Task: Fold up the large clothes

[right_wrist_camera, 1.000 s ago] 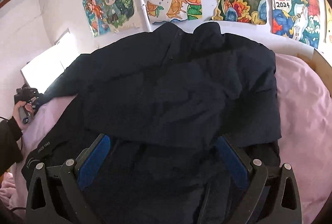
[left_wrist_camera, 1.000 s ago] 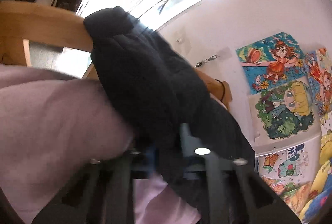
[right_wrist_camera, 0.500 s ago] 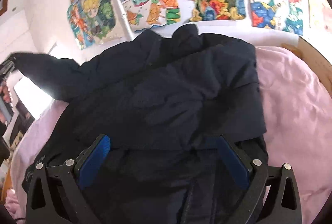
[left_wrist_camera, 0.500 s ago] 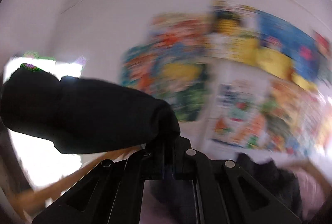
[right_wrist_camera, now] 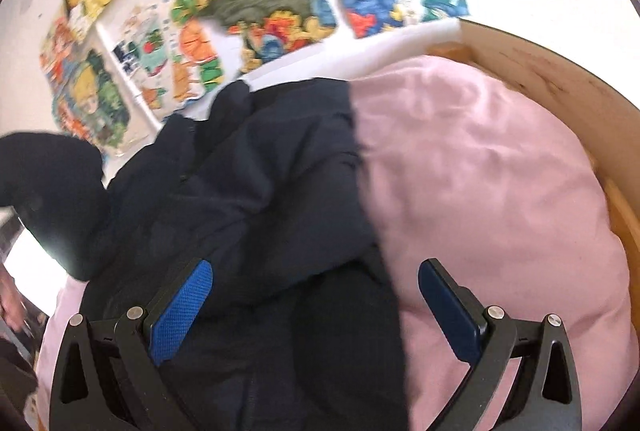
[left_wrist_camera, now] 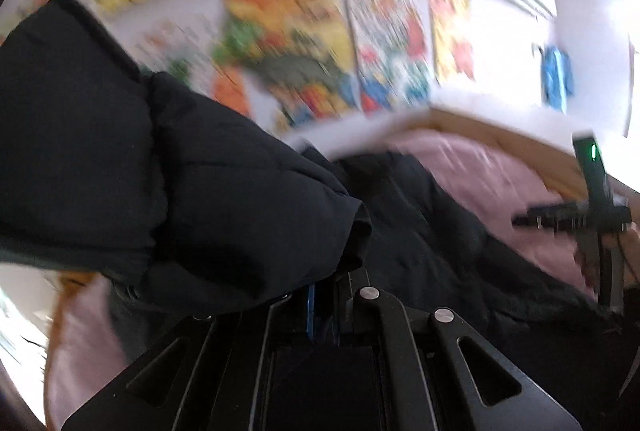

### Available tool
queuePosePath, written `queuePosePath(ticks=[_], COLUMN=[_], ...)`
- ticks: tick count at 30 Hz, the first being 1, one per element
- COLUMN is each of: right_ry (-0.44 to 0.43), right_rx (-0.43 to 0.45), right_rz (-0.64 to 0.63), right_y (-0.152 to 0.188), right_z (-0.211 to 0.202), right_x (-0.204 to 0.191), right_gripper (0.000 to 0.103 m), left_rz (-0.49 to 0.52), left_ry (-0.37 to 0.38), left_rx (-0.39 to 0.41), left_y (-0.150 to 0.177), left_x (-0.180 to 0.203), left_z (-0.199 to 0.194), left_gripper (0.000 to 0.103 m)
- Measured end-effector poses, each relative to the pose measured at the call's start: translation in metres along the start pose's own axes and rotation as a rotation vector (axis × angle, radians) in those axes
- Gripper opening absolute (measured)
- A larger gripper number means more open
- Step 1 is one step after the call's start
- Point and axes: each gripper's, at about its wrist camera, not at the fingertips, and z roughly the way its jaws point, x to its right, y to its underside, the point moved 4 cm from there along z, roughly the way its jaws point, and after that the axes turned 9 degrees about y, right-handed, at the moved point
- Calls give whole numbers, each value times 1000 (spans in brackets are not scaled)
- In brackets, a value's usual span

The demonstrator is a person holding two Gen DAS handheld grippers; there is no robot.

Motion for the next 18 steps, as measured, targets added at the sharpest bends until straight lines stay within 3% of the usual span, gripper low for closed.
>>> queuePosePath(ticks=[2, 5, 6, 11, 15, 18], right_ry=[12, 13, 14, 13, -11, -59], right_rx=[-9, -24, -26, -30, -49, -51], right_rz=[16, 25, 25, 36, 70, 97], right_y=[2, 4, 4, 3, 5, 5], right_z=[2, 4, 5, 6, 8, 8], right_x=[10, 19, 22, 31, 36, 36], right_gripper=[103, 103, 103, 103, 103, 103], left_rz=[4, 43, 68, 215, 232, 191], left_ry=[56, 134, 145, 197, 236, 234], left_rx=[-120, -269, -286, -340, -354, -321], left_y=[17, 42, 45, 54, 52, 58], left_x=[12, 32, 38, 65, 67, 67], left_z=[37, 74, 78, 78, 66, 49], left_gripper=[7, 21, 31, 57, 60, 63])
